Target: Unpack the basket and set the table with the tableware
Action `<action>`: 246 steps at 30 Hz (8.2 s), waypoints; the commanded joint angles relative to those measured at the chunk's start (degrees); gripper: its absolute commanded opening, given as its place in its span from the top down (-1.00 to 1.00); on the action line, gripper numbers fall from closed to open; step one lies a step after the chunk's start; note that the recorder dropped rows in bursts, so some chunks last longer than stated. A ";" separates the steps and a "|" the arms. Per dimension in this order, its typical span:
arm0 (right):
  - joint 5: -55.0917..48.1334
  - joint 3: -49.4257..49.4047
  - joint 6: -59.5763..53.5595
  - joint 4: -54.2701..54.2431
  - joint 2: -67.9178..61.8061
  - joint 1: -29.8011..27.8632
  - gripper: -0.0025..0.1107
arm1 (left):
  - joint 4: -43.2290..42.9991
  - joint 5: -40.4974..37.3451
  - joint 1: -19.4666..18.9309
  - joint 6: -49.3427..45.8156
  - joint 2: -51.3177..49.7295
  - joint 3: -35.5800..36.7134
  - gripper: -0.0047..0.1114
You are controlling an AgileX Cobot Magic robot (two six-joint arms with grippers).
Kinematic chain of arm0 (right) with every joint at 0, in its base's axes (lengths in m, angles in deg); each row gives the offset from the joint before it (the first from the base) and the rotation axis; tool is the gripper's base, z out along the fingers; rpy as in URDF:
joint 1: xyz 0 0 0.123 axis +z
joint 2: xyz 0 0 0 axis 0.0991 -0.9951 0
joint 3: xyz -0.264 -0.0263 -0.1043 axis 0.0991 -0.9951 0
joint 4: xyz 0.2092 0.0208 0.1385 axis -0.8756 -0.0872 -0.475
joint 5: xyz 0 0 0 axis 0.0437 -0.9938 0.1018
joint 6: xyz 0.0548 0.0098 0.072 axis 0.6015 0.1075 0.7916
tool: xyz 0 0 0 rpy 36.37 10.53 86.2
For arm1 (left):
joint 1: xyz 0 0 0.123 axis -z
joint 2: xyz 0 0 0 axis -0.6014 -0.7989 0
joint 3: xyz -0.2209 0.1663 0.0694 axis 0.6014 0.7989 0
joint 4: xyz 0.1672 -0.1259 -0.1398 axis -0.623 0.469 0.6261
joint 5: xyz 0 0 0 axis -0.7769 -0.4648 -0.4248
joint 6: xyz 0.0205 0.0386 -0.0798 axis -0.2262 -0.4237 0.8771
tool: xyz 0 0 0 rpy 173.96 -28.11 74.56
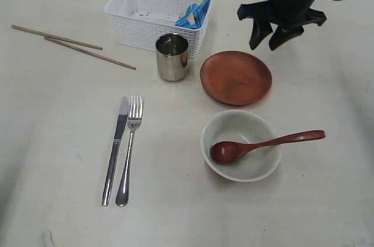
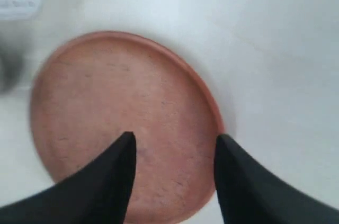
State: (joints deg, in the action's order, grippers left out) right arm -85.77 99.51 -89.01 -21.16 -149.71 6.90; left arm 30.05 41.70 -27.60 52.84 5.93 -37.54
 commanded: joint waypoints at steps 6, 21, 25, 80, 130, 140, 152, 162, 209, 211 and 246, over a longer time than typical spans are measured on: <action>-6.33 9.45 5.06 0.45 1.42 12.28 0.16 | 0.12 0.46 -0.15 -0.01 0.38 0.09 0.92; 5.29 9.58 13.19 1.16 -5.71 18.69 0.20 | 0.12 0.46 -0.15 -0.01 0.38 0.09 0.92; 5.92 9.87 13.19 1.07 -5.70 19.58 0.26 | 0.12 0.46 -0.15 -0.01 0.38 0.09 0.92; -0.78 18.91 18.59 15.23 -10.31 27.03 0.96 | 0.12 0.46 -0.15 -0.01 0.38 0.09 0.92; -3.56 34.55 25.27 13.04 -16.92 18.32 0.17 | 0.12 0.48 -0.15 -0.11 0.38 0.09 0.92; -3.89 35.77 25.00 13.15 -14.97 18.21 0.17 | 0.12 0.48 -0.15 -0.11 0.38 0.09 0.92; -4.71 37.55 25.53 10.32 -18.01 18.21 0.11 | 0.12 0.48 -0.15 -0.11 0.38 0.09 0.92; -4.99 37.55 25.62 10.07 -19.57 18.21 0.02 | 0.12 0.48 -0.15 -0.11 0.38 0.09 0.92; -7.50 -5.44 14.46 12.37 18.05 10.00 0.96 | 0.12 0.48 -0.15 0.01 0.38 0.09 0.92; -4.16 -9.81 13.34 10.09 18.67 9.92 0.96 | 0.12 0.48 -0.15 0.01 0.38 0.09 0.92; 15.64 -23.85 -1.82 1.00 16.26 9.86 0.73 | 0.12 0.48 -0.15 0.01 0.38 0.09 0.92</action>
State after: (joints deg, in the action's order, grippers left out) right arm -70.00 75.77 -90.35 -20.73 -133.57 16.84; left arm 30.05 41.70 -27.60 52.62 5.93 -37.54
